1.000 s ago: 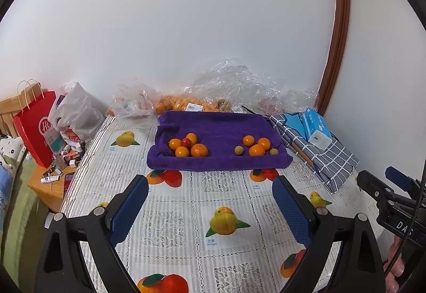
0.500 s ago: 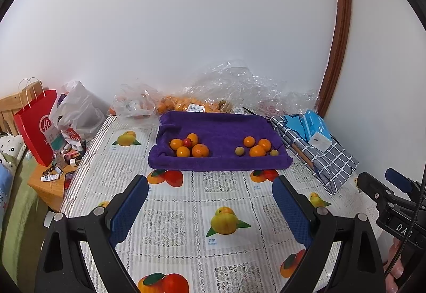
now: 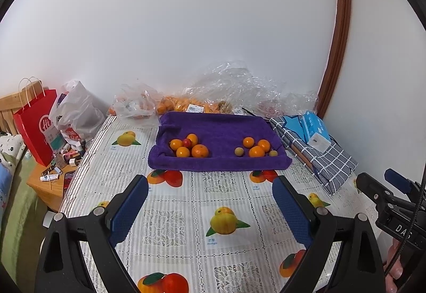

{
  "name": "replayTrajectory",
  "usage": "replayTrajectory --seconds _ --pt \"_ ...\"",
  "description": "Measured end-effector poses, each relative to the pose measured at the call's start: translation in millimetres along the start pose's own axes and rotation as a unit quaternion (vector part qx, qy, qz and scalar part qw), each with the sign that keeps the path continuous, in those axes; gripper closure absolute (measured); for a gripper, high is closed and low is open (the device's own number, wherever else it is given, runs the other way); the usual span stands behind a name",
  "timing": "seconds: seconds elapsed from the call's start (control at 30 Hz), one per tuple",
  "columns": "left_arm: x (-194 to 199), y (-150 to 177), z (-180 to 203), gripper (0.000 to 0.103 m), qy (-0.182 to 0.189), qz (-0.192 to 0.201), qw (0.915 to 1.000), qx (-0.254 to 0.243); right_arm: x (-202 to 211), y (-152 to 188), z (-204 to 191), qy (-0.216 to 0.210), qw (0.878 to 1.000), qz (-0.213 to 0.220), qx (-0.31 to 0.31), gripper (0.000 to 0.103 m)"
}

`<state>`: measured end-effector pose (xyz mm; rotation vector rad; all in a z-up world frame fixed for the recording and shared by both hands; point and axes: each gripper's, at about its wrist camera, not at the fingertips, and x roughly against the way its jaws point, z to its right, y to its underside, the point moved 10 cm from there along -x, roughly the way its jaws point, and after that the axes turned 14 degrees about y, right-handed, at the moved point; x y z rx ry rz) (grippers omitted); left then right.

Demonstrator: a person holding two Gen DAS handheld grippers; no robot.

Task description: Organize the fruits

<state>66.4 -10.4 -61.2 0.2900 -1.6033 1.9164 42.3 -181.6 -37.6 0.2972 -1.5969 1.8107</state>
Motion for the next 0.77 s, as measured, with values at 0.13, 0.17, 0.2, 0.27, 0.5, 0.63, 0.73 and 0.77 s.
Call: replayTrajectory --seconds 0.13,0.17,0.2,0.27,0.5,0.63,0.73,0.77 --pt "0.4 0.3 0.3 0.008 -0.001 0.001 1.0 0.001 0.5 -0.3 -1.3 0.0 1.0 0.0 -0.001 0.011" --pt "0.4 0.2 0.7 0.008 0.0 0.001 1.0 0.0 0.7 -0.2 -1.1 0.0 1.0 0.0 0.0 0.011" --pt "0.2 0.0 0.9 0.008 0.0 0.001 1.0 0.0 0.8 -0.2 -1.2 0.0 1.0 0.0 0.0 0.011" --pt "0.3 0.3 0.0 0.008 0.0 0.001 1.0 0.001 1.1 -0.1 -1.1 0.0 1.0 0.001 0.0 0.011" --pt "0.6 0.6 -0.3 0.008 0.001 0.001 1.0 0.001 2.3 -0.6 -2.9 -0.001 1.0 0.0 0.0 0.011" --pt "0.7 0.7 0.0 0.008 0.0 0.001 1.0 0.002 3.1 -0.6 -3.0 0.0 1.0 0.001 0.0 0.011" --pt "1.0 0.8 -0.2 0.008 -0.001 0.002 1.0 0.002 4.6 -0.4 -4.1 -0.001 1.0 0.001 0.001 0.011" --pt "1.1 0.9 -0.3 0.008 -0.001 0.003 1.0 0.002 4.7 -0.6 -4.8 -0.001 1.0 0.001 0.001 0.011"
